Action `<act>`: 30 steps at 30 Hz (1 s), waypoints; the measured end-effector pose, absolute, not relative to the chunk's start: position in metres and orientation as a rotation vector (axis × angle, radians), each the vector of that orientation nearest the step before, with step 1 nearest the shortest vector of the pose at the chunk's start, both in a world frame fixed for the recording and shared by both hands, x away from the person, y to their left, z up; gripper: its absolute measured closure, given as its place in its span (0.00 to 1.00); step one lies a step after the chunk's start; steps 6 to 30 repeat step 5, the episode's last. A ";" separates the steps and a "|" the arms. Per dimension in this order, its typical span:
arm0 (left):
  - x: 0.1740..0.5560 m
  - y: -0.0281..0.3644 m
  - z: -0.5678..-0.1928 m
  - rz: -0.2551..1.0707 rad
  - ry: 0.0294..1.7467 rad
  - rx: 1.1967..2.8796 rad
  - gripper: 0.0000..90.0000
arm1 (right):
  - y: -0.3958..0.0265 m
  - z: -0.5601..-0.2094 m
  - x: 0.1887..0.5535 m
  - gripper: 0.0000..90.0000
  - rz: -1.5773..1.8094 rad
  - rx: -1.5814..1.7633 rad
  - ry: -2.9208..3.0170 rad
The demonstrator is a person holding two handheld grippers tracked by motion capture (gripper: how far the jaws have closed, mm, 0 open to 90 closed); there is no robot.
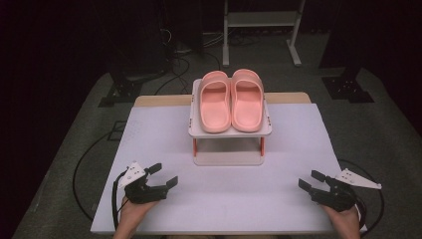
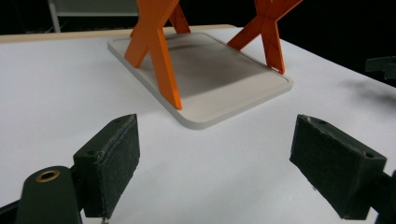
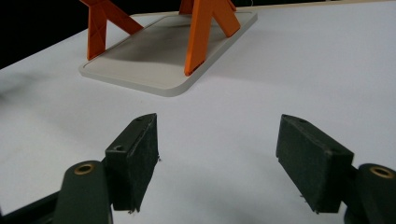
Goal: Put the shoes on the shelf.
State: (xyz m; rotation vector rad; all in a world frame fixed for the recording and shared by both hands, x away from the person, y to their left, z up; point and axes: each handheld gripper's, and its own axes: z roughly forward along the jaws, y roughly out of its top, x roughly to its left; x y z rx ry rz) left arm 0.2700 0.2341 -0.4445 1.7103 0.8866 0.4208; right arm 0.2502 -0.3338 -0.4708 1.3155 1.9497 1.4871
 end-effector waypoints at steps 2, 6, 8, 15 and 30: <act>0.267 0.235 -0.448 0.415 0.889 1.711 0.17 | -0.334 -0.472 0.245 0.32 1.491 1.321 1.950; 0.265 0.235 -0.452 0.418 0.897 1.703 0.16 | -0.335 -0.472 0.243 0.32 1.489 1.326 1.956; 0.265 0.235 -0.452 0.418 0.897 1.703 0.16 | -0.335 -0.472 0.243 0.32 1.489 1.326 1.956; 0.265 0.235 -0.452 0.418 0.897 1.703 0.16 | -0.335 -0.472 0.243 0.32 1.489 1.326 1.956; 0.265 0.235 -0.452 0.418 0.897 1.703 0.16 | -0.335 -0.472 0.243 0.32 1.489 1.326 1.956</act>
